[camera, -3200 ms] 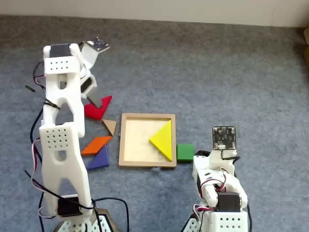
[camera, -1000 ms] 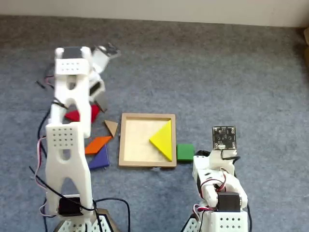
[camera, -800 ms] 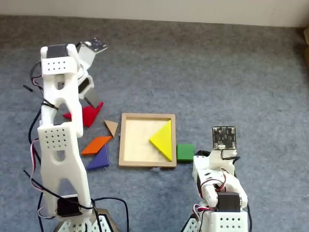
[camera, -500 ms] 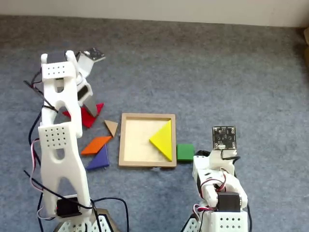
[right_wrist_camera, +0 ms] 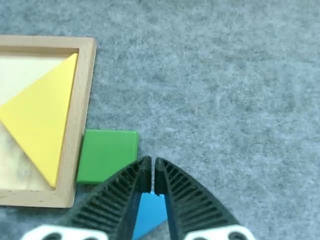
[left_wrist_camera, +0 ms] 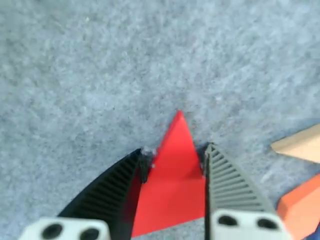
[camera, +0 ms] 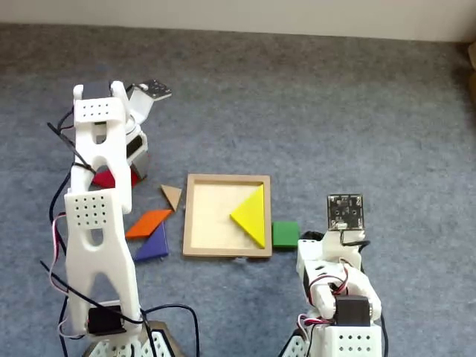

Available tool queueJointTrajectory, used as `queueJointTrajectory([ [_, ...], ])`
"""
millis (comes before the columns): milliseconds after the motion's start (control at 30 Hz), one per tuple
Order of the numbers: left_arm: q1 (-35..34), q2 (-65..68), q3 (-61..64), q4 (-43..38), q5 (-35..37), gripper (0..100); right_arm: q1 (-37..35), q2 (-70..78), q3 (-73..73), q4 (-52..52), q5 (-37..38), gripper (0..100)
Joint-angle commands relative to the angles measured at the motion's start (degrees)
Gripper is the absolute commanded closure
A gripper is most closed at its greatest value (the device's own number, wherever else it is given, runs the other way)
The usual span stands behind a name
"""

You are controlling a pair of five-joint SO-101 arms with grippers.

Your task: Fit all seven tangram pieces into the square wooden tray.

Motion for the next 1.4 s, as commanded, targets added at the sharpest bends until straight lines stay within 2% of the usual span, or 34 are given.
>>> queueJointTrajectory([
  [0, 0.92, -1.71, -0.22, 0.00, 0.26, 77, 0.57, -0.13, 5.23, -0.66, 0.62, 97.1],
  [100, -0.31, -6.46, 0.13, 0.00, 2.37, 71, 0.57, -0.13, 5.23, -0.66, 0.62, 97.1],
  [367, -6.02, -15.78, 3.47, 0.09, 1.67, 71, 0.57, -0.13, 5.23, -0.66, 0.62, 97.1],
  [467, -8.22, -15.78, 6.20, -0.18, -1.05, 71, 0.57, -0.13, 5.23, -0.66, 0.62, 97.1],
  [633, -10.15, -15.34, 9.36, -0.35, -1.41, 71, 0.57, -0.13, 5.23, -0.66, 0.62, 97.1],
  [867, -5.76, -4.79, 10.51, -0.35, -1.41, 71, 0.57, -0.13, 5.23, -0.66, 0.62, 97.1],
  [1133, -1.80, -3.91, 10.42, -0.26, -1.49, 80, 0.57, -0.13, 5.23, -0.66, 0.62, 97.1],
  [1367, -0.92, -4.26, 10.42, 0.09, -1.49, 94, 0.57, -0.13, 5.23, -0.66, 0.62, 97.1],
])
